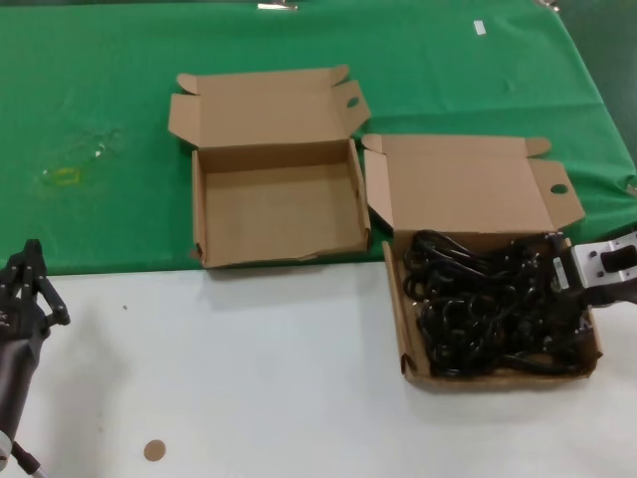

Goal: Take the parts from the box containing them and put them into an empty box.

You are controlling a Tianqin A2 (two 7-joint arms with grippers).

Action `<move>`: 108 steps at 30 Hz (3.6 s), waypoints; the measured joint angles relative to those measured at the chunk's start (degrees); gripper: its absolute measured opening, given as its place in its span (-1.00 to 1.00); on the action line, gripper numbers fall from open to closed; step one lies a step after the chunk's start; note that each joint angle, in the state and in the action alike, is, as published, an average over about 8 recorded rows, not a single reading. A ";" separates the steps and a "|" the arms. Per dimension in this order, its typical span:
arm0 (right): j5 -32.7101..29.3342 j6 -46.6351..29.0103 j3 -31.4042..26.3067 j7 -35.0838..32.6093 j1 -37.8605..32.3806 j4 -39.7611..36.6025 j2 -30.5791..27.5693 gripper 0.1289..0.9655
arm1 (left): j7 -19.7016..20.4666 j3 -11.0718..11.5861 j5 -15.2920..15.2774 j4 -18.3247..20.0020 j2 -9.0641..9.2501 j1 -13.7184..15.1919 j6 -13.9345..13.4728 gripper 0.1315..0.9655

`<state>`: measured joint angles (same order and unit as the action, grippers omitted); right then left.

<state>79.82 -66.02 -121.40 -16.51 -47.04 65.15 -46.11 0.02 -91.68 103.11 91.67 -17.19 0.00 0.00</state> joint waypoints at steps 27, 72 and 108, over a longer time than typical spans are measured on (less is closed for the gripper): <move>-2.83 -2.71 0.28 0.91 -2.37 -0.42 1.18 -0.68 | 0.00 0.00 0.00 0.00 0.00 0.00 0.00 -0.97; -6.34 3.20 -4.22 6.72 -24.60 -20.09 28.82 -0.78 | 0.00 0.00 0.00 0.00 0.00 0.00 0.00 -0.97; -7.68 14.46 -4.81 -3.11 -29.17 -41.25 39.43 -0.47 | 0.00 0.00 0.00 0.00 0.00 0.00 0.00 -0.97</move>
<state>72.14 -51.56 -126.21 -19.62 -76.21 23.90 -6.68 0.02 -91.68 103.12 91.67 -17.19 0.00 0.00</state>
